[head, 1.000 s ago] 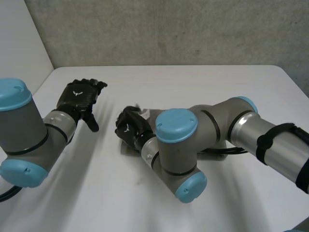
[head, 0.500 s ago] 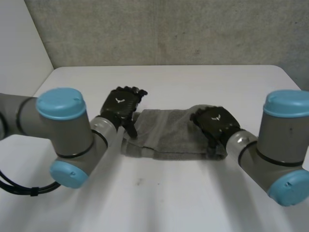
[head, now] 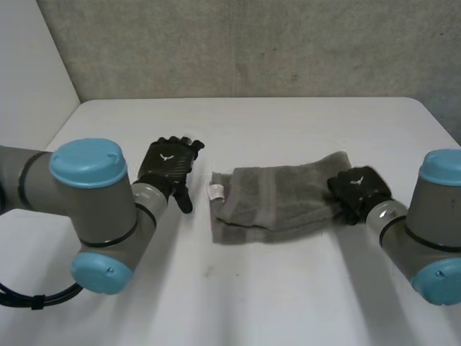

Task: Fold the towel.

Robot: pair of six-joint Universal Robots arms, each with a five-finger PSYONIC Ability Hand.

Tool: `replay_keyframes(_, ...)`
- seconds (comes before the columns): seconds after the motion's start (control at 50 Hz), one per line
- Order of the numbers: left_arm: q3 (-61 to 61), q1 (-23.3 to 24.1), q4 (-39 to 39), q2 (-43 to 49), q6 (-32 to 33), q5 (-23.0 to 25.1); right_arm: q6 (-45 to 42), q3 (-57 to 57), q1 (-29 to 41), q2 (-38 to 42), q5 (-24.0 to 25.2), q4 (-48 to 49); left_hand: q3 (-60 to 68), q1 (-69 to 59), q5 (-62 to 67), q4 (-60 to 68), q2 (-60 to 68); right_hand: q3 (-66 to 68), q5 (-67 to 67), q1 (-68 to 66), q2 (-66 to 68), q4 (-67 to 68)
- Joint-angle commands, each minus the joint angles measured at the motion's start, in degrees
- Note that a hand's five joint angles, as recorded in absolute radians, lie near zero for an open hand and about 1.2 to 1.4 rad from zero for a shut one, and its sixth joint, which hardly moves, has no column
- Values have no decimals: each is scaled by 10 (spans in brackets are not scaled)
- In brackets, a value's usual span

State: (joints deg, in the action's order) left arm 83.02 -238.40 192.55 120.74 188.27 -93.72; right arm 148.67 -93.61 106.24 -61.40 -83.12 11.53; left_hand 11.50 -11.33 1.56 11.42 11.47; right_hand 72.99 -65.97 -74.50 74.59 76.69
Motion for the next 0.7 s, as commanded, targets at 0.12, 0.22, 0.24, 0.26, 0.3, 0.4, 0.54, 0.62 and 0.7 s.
replay_keyframes(0.12, 50, -11, 0, -58, 0, 2, -146, 79, 53, -1, 3, -22, 9, -11, 8, 10, 9, 70, -40, -55, 54, 33)
replay_keyframes(0.22, 65, -25, 3, -72, 1, 1, -290, 165, 141, 39, 37, -66, 7, -9, 7, 8, 8, 70, -40, -55, 54, 33)
replay_keyframes(0.24, 65, -29, 3, -74, 1, 0, -334, 192, 164, 51, 62, -83, 7, -9, 7, 8, 8, 70, -40, -55, 54, 33)
replay_keyframes(0.26, 65, -30, 3, -74, 1, 0, -334, 193, 164, 52, 62, -84, 7, -9, 7, 8, 8, 70, -40, -55, 54, 33)
replay_keyframes(0.3, 66, -42, 2, -81, 1, 2, -406, 235, 198, 92, 117, -111, 6, -7, 5, 6, 6, 70, -40, -55, 54, 33)
replay_keyframes(0.4, 69, -56, 2, -89, 0, 2, -467, 277, 251, 145, 152, -144, 6, -7, 5, 6, 6, 70, -40, -55, 54, 33)
replay_keyframes(0.54, 76, -60, 2, -95, 1, 3, -499, 298, 270, 183, 148, -156, 2, -4, 2, 3, 3, 70, -40, -55, 54, 33)
replay_keyframes(0.62, 72, -60, 2, -96, 2, 4, -476, 291, 264, 169, 131, -150, 1, -2, 0, 1, 1, -363, 393, 378, -379, -400)
replay_keyframes(0.7, 63, -60, 3, -94, 3, 4, -429, 280, 261, 138, 125, -130, 1, -2, 0, 1, 1, -597, 627, 612, -613, -634)
